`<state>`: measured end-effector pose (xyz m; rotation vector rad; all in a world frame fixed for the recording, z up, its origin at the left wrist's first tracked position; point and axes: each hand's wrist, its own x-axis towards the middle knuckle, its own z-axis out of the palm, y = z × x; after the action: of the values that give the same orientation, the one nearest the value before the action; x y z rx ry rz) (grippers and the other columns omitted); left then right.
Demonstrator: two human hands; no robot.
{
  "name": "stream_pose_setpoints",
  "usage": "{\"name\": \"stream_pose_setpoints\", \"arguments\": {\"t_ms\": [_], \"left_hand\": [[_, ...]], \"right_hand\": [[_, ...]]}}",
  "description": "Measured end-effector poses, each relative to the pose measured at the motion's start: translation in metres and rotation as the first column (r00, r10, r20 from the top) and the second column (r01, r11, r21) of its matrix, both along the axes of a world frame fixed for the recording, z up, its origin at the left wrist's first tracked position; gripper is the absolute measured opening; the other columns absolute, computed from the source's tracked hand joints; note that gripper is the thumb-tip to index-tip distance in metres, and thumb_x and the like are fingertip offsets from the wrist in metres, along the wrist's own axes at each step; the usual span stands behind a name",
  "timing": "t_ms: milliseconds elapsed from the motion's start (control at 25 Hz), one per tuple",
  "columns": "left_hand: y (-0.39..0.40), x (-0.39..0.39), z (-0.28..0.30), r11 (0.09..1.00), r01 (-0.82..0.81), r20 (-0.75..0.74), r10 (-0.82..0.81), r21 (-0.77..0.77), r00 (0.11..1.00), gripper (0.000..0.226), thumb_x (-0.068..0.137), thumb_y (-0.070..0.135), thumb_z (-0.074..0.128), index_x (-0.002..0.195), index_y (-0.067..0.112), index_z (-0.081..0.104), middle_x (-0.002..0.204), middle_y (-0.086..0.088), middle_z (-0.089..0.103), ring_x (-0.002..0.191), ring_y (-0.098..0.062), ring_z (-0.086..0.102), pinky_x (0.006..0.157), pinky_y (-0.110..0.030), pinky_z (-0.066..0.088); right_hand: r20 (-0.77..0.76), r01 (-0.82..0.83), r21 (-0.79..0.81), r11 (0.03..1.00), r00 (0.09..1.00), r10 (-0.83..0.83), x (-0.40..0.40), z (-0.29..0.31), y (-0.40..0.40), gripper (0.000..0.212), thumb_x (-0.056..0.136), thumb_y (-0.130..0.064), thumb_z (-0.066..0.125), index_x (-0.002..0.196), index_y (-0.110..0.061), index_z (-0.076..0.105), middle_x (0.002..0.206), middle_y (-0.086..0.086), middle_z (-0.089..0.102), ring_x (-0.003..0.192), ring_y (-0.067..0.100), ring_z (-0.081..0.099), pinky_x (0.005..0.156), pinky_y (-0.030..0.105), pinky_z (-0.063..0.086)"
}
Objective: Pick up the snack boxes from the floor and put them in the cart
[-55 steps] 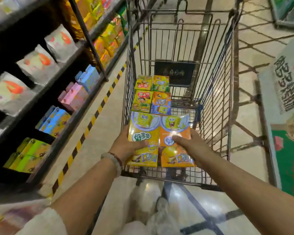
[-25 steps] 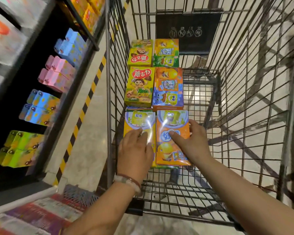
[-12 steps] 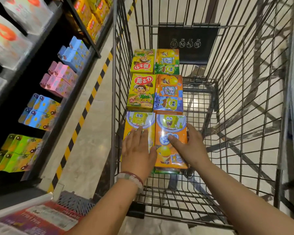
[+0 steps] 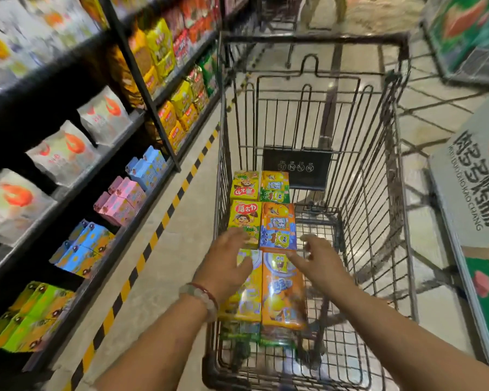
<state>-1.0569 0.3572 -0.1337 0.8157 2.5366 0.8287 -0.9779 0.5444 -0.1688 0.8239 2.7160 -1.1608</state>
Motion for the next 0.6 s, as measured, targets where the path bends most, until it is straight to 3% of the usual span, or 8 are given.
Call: {"name": "stream_pose_setpoints", "arguments": {"t_ms": [120,240,400,520,600], "left_hand": [[-0.007,-0.03,0.072,0.993,0.118,-0.03,-0.119,-0.009,0.992,0.055,0.087,0.036,0.048,0.137,0.016,0.04,0.145,-0.001,0.034,0.136,-0.013,0.029,0.095,-0.002,0.012],[-0.023,-0.059,0.15,0.982,0.186,-0.08,-0.188,-0.031,0.979,0.061,0.082,0.05,0.051,0.138,0.03,0.036,0.144,0.007,0.032,0.135,-0.011,0.028,0.104,-0.014,0.021],[-0.052,-0.079,0.247,0.978,0.172,-0.31,-0.202,-0.121,0.929,0.055,0.092,0.04,0.051,0.142,0.034,0.027,0.143,0.014,0.028,0.136,-0.007,0.025,0.108,-0.021,0.022],[-0.074,-0.075,0.303,0.964,0.147,-0.555,-0.249,-0.223,0.794,0.059,0.092,0.041,0.05,0.144,0.031,0.024,0.151,0.011,0.025,0.139,-0.008,0.021,0.114,-0.026,0.019],[-0.088,-0.069,0.329,0.955,0.139,-0.612,-0.275,-0.261,0.741,0.06,0.092,0.042,0.049,0.145,0.032,0.022,0.152,0.012,0.023,0.14,-0.007,0.019,0.114,-0.024,0.017]], "right_hand": [[-0.066,-0.176,0.171,0.969,0.98,0.19,-0.028,0.077,0.001,0.045,0.088,-0.038,0.064,0.126,-0.017,0.054,0.117,0.001,0.058,0.092,0.01,0.053,0.071,0.021,0.032],[-0.116,-0.317,0.314,0.895,0.923,0.368,-0.056,0.165,-0.002,0.048,0.087,-0.041,0.062,0.13,-0.022,0.053,0.121,-0.001,0.059,0.1,0.01,0.056,0.077,0.019,0.037],[-0.175,-0.401,0.457,0.794,0.835,0.522,-0.068,0.267,-0.014,0.053,0.089,-0.045,0.059,0.137,-0.027,0.045,0.133,-0.005,0.052,0.116,0.009,0.05,0.092,0.02,0.038],[-0.06,-0.426,0.687,0.588,0.774,0.631,-0.069,0.327,-0.028,0.06,0.089,-0.051,0.054,0.142,-0.03,0.037,0.14,-0.005,0.045,0.129,0.014,0.041,0.103,0.033,0.04],[-0.006,-0.414,0.78,0.47,0.746,0.666,-0.07,0.357,-0.038,0.061,0.089,-0.053,0.053,0.143,-0.03,0.035,0.14,-0.004,0.045,0.127,0.017,0.042,0.102,0.037,0.042]]}}
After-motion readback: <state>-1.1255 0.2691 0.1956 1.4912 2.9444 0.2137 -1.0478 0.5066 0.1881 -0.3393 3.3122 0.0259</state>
